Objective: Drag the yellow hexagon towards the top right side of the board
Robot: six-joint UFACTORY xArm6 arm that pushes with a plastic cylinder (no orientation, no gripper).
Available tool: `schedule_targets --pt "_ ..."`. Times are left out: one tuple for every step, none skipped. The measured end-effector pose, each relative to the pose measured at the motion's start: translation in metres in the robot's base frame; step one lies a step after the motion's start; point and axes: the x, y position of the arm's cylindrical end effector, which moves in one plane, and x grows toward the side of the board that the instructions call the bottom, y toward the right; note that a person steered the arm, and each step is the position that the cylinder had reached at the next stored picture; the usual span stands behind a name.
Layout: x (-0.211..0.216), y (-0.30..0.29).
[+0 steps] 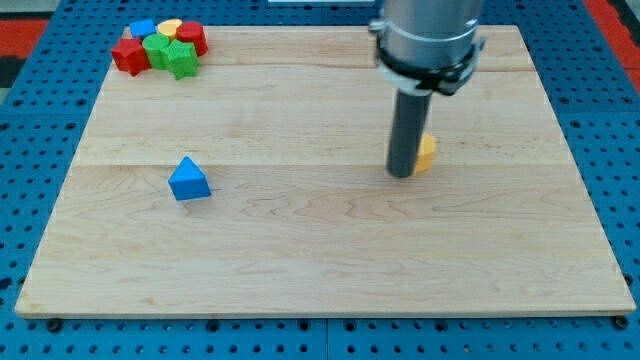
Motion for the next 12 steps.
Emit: schedule_targets --pt "-0.012 0.015" --pt "0.007 0.015" --pt "0.000 0.031" --pt "-0.045 0.045" --pt "-0.082 0.046" --pt "-0.085 0.047" --pt "-0.100 0.047" --pt "-0.127 0.064" --pt "-0.150 0.082" --pt "-0.174 0.089" --pt "-0.176 0.080" --pt "-0.173 0.042"
